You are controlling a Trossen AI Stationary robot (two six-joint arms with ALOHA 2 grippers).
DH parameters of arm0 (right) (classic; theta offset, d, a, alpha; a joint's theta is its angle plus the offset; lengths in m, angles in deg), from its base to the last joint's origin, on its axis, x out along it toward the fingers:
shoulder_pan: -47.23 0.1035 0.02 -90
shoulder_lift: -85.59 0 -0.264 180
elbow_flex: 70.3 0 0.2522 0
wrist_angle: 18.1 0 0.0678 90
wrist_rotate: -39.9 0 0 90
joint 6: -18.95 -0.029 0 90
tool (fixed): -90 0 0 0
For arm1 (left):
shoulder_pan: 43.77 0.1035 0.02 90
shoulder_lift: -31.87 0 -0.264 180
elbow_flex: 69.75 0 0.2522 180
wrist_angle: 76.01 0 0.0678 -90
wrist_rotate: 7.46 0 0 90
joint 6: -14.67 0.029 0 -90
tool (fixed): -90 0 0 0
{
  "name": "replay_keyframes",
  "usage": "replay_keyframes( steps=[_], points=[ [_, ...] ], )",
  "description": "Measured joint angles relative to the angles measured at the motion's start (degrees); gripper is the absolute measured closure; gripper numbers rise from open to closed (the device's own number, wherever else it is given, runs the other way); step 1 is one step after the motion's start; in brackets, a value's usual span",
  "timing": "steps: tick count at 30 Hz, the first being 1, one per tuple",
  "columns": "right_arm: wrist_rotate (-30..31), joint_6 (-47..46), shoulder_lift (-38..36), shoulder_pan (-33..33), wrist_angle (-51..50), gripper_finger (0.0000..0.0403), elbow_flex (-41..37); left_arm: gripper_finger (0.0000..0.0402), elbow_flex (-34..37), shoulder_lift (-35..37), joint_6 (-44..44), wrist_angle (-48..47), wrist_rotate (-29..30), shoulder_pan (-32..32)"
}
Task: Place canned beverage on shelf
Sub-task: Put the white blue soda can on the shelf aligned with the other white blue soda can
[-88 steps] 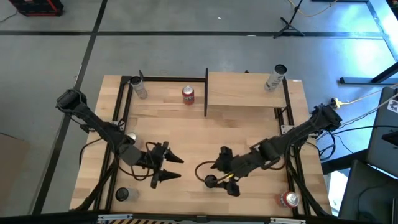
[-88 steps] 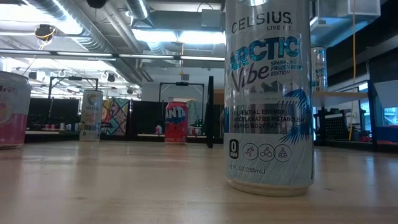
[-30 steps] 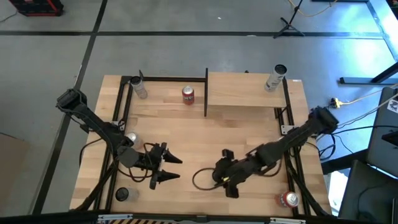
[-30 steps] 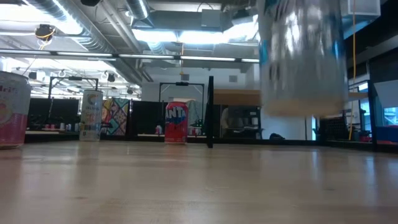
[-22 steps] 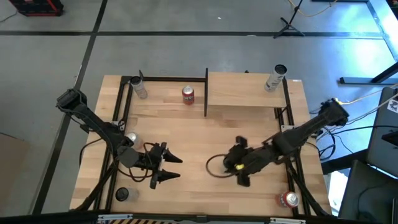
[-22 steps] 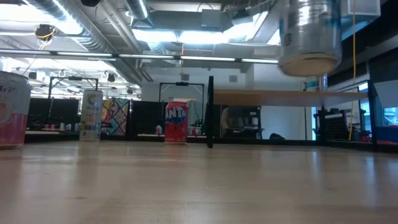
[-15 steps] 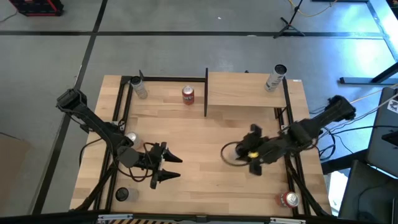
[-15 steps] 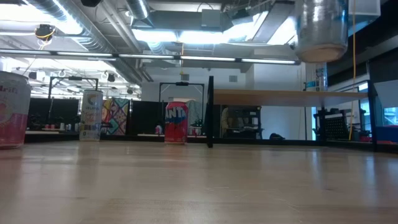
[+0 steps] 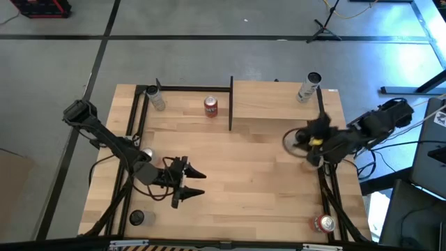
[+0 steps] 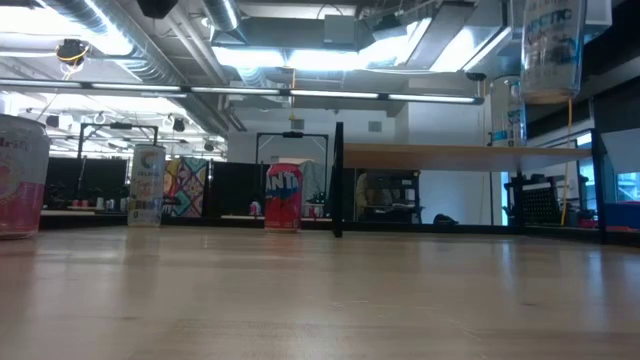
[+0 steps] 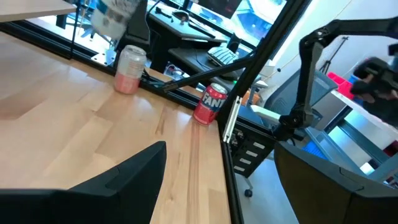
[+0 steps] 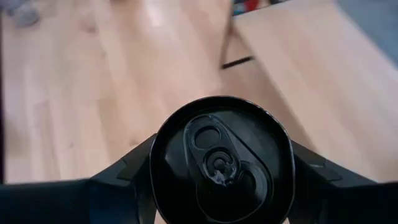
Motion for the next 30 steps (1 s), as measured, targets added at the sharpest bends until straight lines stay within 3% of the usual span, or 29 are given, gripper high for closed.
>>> replay_keyframes(
  steps=[8,15,30],
  points=[
    [4.1,-2.2,-8.9,-5.6,-8.2,0.0172,0.0,0.0109,0.0,0.0,0.0,0.0,-0.4,1.8],
    [6.0,1.8,-13.8,-12.9,-9.2,0.0172,0.0,0.0109,0.0,0.0,0.0,0.0,-0.4,3.8],
    [4.4,11.2,-15.3,-19.1,-9.3,0.0172,0.0,0.0110,0.0,0.0,-0.1,0.0,-5.0,8.2]
  ],
)
